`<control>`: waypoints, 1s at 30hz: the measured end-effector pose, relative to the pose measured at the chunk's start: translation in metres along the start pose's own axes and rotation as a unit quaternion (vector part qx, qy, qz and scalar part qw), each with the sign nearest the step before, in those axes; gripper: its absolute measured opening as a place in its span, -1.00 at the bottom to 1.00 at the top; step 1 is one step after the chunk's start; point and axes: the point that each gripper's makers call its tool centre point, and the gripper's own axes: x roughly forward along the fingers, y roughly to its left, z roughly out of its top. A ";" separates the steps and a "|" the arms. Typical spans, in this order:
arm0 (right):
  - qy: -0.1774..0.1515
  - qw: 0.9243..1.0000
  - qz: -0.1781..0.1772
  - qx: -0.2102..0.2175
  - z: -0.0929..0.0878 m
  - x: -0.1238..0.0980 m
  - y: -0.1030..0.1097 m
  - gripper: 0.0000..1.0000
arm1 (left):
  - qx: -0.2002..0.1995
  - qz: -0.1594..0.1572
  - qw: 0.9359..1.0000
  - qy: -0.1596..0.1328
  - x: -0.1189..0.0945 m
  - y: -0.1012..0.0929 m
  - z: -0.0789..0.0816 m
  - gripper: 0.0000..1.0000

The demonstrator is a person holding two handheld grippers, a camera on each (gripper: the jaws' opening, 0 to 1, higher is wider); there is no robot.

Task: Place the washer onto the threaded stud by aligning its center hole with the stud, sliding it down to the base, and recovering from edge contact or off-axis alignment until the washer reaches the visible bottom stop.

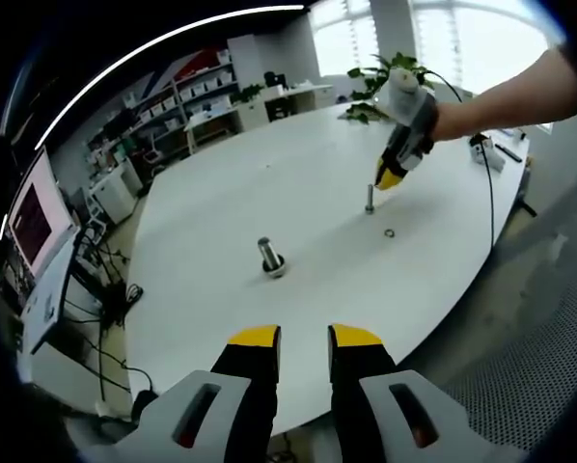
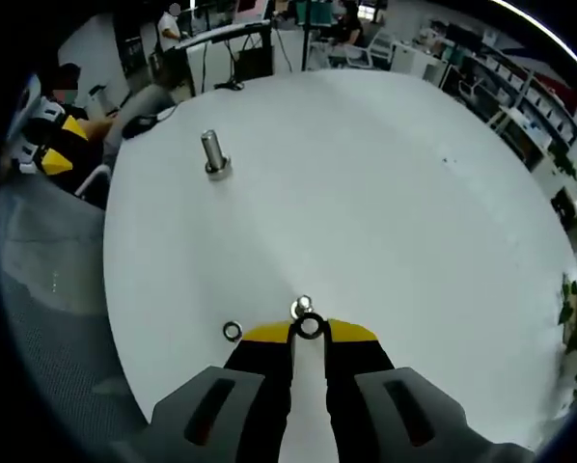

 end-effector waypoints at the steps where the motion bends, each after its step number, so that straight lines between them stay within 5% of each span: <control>1: -0.006 1.000 -0.007 -0.006 0.003 -0.002 -0.002 -0.75 | 0.001 0.000 1.000 0.001 0.000 0.000 0.000 -0.66; 6: -0.022 1.000 -0.008 -0.012 0.014 -0.006 -0.002 -0.75 | 0.003 0.001 1.000 0.002 0.000 0.000 0.000 -0.66; 30: 0.025 0.999 0.021 -0.041 0.010 0.020 0.004 -0.74 | 0.008 -0.009 1.000 0.018 0.003 -0.004 -0.006 -0.67</control>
